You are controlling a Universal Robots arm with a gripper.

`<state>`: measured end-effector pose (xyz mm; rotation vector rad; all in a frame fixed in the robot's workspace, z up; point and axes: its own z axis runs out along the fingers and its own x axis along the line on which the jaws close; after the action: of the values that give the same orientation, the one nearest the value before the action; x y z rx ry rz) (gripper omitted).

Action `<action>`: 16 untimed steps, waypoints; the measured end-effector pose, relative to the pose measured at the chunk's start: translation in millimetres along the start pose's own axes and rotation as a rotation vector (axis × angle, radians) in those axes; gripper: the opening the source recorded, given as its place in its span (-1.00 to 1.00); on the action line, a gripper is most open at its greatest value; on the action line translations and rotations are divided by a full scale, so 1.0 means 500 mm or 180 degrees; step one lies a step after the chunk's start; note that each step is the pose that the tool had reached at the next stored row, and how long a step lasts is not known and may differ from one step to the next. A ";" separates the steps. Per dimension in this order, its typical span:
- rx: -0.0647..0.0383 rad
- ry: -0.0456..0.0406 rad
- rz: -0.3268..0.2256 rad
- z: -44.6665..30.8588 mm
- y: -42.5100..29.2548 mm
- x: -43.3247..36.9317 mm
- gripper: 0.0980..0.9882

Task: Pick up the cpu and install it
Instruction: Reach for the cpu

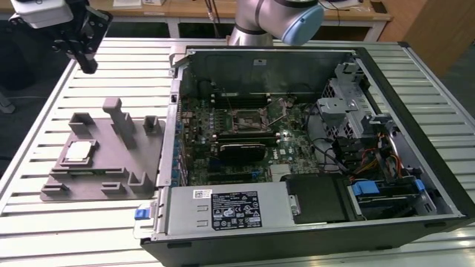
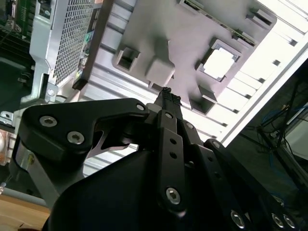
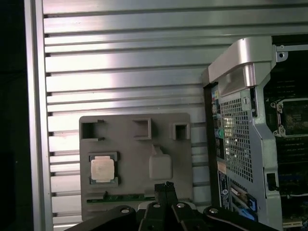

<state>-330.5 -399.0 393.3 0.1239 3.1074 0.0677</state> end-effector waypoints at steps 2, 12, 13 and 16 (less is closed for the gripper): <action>0.0000 -0.0001 0.0001 0.000 -0.001 0.011 -0.98; 0.0000 -0.0003 0.0002 0.005 -0.005 0.062 -0.98; 0.0000 -0.0003 0.0002 0.007 -0.006 0.067 -0.98; 0.0000 -0.0003 0.0002 0.015 -0.007 0.080 -0.98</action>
<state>-370.5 -399.0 384.6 0.1251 3.1063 0.0678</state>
